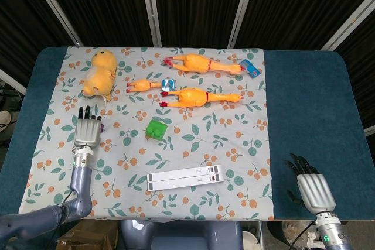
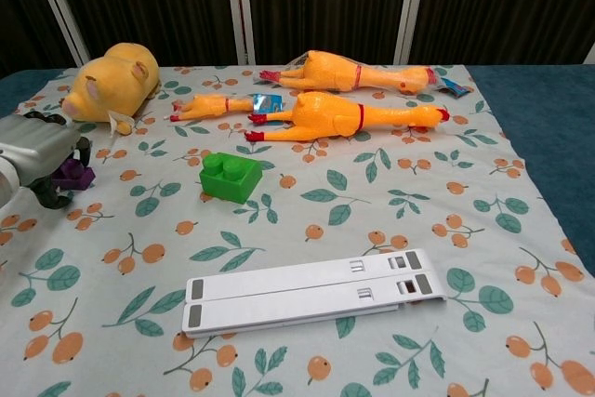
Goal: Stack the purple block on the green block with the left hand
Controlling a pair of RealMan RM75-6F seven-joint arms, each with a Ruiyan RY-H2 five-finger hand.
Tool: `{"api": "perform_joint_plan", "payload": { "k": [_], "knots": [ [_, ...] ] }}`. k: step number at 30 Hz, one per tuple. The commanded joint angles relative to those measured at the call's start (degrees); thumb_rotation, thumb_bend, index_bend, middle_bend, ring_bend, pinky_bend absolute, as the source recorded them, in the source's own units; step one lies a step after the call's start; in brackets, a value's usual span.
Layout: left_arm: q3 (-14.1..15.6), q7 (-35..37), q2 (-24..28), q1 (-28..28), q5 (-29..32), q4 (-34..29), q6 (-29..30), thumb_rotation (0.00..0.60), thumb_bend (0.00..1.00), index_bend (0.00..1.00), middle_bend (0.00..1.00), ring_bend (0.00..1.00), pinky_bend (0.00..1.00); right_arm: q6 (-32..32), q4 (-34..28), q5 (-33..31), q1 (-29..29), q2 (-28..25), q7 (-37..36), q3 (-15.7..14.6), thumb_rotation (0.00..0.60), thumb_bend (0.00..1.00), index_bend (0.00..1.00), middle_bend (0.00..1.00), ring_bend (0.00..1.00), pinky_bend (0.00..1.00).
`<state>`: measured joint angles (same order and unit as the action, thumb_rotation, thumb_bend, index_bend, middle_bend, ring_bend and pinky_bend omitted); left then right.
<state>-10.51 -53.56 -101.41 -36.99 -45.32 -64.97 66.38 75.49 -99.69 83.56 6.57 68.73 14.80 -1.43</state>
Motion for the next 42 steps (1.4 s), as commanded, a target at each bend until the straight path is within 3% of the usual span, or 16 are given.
{"api": "perform_joint_plan", "payload": {
  "k": [1, 28, 33, 42],
  "knots": [
    [0.2, -0.3, -0.2, 0.0, -0.2, 0.2, 0.1, 0.6, 0.31, 0.31, 0.34, 0.01, 0.0, 0.0, 0.0, 0.0, 0.0, 0.0, 0.0, 0.0, 0.6, 0.29, 0.18, 0.08, 0.09, 0.27],
    [1.8, -6.3, -0.7, 0.6, -0.3, -1.3, 2.9, 0.6, 0.31, 0.4, 0.38, 0.01, 0.0, 0.1, -0.1, 0.4, 0.0, -0.4, -0.7, -0.1, 0.6, 0.29, 0.18, 0.08, 0.09, 0.27],
    [2.0, -6.8, -1.5, 0.6, -0.4, -0.3, 2.8, 0.6, 0.41, 0.4, 0.38, 0.01, 0.0, 0.1, 0.0, 0.3, 0.0, -0.4, -0.8, -0.2, 0.6, 0.29, 0.18, 0.08, 0.09, 0.27],
    [2.1, -8.0, -2.3, 0.5, -1.0, 0.7, 3.3, 0.6, 0.4, 0.45, 0.43, 0.01, 0.0, -0.2, 0.0, 0.3, 0.1, -0.1, -0.4, -0.2, 0.6, 0.29, 0.19, 0.08, 0.09, 0.27]
  ]
}}
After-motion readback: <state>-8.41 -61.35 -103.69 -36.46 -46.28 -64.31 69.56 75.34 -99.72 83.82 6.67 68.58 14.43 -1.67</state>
